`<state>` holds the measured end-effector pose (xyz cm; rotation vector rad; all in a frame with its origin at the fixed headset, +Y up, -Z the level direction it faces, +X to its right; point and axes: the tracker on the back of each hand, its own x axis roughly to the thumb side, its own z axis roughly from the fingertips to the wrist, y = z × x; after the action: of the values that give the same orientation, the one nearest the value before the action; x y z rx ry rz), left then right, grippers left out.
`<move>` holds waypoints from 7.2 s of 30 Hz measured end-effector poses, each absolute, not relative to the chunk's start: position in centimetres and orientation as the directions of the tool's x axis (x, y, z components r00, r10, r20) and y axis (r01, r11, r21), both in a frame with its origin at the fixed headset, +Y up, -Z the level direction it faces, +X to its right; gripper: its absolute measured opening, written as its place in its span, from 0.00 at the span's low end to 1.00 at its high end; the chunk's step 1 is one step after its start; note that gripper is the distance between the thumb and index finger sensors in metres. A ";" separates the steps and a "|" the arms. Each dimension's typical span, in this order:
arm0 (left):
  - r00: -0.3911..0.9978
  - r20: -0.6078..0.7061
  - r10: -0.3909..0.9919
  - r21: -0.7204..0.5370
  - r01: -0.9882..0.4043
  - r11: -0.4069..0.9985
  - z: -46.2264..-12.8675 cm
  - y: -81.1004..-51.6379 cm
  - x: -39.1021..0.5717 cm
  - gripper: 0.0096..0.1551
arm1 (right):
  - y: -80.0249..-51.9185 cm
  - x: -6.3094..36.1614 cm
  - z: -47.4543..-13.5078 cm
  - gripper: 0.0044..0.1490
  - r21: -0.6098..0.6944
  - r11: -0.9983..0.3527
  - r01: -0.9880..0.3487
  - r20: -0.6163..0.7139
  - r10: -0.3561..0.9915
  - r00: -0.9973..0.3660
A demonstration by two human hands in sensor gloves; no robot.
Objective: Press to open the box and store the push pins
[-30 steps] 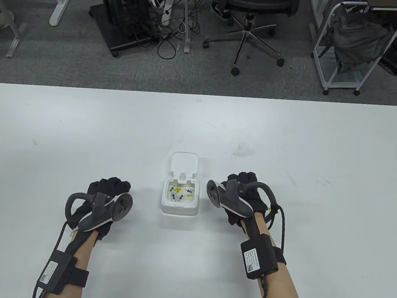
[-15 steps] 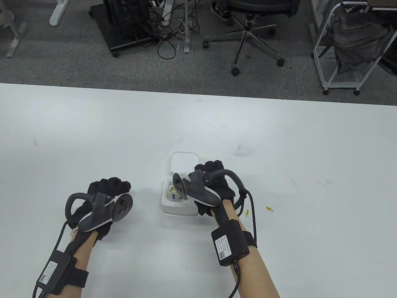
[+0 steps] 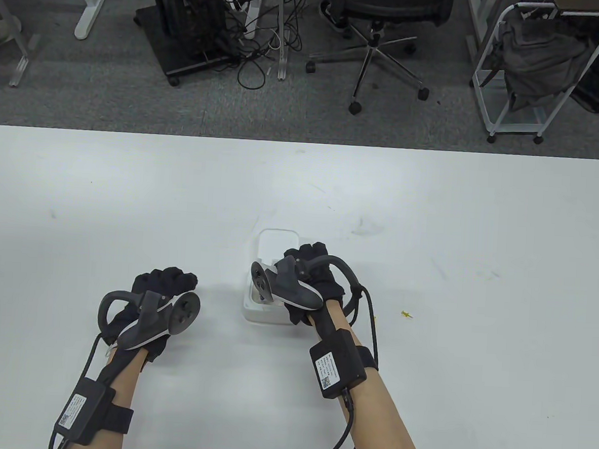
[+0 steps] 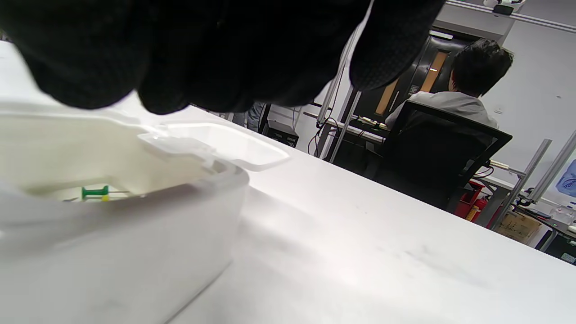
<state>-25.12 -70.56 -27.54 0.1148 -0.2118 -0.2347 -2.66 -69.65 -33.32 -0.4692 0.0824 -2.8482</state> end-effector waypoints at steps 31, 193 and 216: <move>0.950 0.186 -0.250 0.118 0.231 0.966 -27.6 -70.5 -25.1 0.28 | -74.6 12.7 -30.0 0.30 0.085 -0.945 0.317 0.125 -0.305 -0.944; 0.954 0.177 -0.243 0.124 0.223 0.967 -27.8 -70.6 -25.8 0.28 | -68.4 1.8 -33.6 0.25 -0.047 -0.998 0.053 0.220 -0.062 -0.974; 0.955 0.173 -0.241 0.133 0.220 0.966 -27.8 -70.6 -25.8 0.28 | -70.0 -2.1 -33.6 0.27 -0.002 -1.000 0.027 0.294 -0.027 -0.956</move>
<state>-25.80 -70.56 -27.76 0.1127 -0.1897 -0.2346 -2.06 -69.98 -33.65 -0.4625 -0.0031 -3.0798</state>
